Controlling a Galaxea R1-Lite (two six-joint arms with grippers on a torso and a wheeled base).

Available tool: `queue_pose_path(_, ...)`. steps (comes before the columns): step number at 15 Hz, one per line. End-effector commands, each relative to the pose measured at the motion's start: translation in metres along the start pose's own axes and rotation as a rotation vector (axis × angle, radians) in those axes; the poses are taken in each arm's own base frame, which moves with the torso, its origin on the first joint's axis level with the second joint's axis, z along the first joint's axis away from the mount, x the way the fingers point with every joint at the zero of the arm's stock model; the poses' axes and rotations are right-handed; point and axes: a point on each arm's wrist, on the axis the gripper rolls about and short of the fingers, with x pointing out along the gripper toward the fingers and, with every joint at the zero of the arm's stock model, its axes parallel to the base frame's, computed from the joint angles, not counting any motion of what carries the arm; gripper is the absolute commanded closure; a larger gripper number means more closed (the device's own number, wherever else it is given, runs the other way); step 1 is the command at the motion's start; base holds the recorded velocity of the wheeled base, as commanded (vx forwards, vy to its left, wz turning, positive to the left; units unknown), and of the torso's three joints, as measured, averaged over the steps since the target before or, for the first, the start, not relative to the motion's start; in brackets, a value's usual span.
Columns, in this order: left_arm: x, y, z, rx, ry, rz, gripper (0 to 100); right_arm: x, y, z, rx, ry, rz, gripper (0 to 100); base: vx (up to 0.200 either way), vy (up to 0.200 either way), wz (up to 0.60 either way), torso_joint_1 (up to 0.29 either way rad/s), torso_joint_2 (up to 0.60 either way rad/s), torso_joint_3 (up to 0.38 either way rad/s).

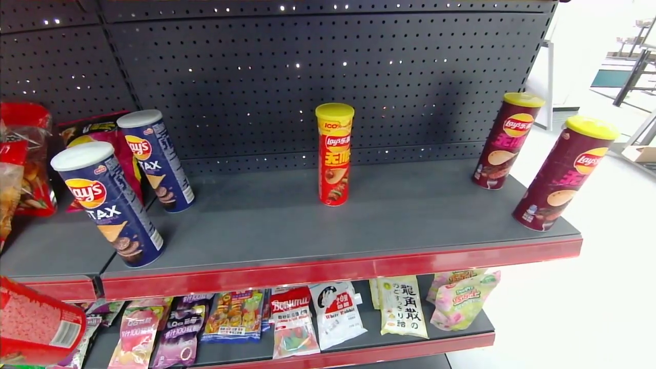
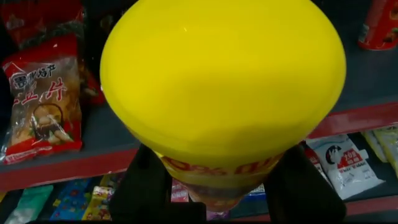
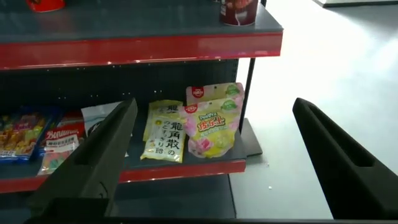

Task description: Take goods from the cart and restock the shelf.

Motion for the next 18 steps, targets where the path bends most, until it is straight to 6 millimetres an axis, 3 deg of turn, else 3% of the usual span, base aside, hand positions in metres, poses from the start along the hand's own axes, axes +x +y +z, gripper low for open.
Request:
queue_pose_path(1,-0.021,-0.004,-0.009,0.003,-0.038,0.005,100,-0.001,0.001,0.005,-0.023,-0.026,0.046,0,0.000,0.000,0.00,0.000,0.00,0.000)
queue_pose_path(2,-0.026,-0.004,-0.011,0.003,-0.037,0.000,100,-0.003,0.001,0.023,-0.027,-0.051,0.091,0,0.000,0.000,0.00,0.000,0.00,0.000)
queue_pose_path(3,-0.032,-0.006,-0.017,0.002,-0.032,-0.007,100,0.009,0.002,0.066,-0.011,-0.001,0.125,0,0.000,0.000,0.00,0.000,0.00,0.000)
queue_pose_path(4,-0.036,-0.008,-0.023,0.002,-0.032,-0.020,100,0.016,0.002,0.081,-0.004,0.015,0.140,0,0.000,0.000,0.00,0.000,0.00,0.000)
queue_pose_path(6,-0.039,-0.008,-0.023,0.003,-0.049,-0.057,100,0.016,0.002,0.075,-0.066,0.032,0.143,0,0.000,0.000,0.00,0.000,0.00,0.000)
queue_pose_path(7,-0.039,-0.008,-0.022,0.002,-0.051,-0.053,100,0.021,0.002,0.081,-0.098,0.042,0.138,0,0.000,0.000,0.00,0.000,0.00,0.000)
queue_pose_path(8,-0.040,-0.008,-0.021,0.004,-0.054,-0.053,100,0.025,0.002,0.094,-0.118,0.039,0.143,0,0.000,0.000,0.00,0.000,0.00,0.000)
queue_pose_path(12,-0.039,-0.008,-0.024,0.018,-0.048,-0.055,100,0.076,0.007,0.149,-0.251,0.103,0.280,0,0.000,0.000,0.00,0.000,0.00,0.000)
queue_pose_path(14,-0.039,-0.008,-0.023,0.019,-0.050,-0.053,100,0.086,0.011,0.148,-0.265,0.133,0.331,0,0.000,0.000,0.00,0.000,0.00,0.000)
queue_pose_path(15,-0.039,-0.008,-0.022,0.018,-0.047,-0.037,100,0.090,0.012,0.138,-0.285,0.181,0.337,0,0.000,0.000,0.00,0.000,0.00,0.000)
queue_pose_path(18,-0.039,-0.007,-0.022,0.018,-0.042,-0.014,100,0.088,0.012,0.126,-0.343,0.205,0.343,0,0.000,0.000,0.00,0.000,0.00,0.000)
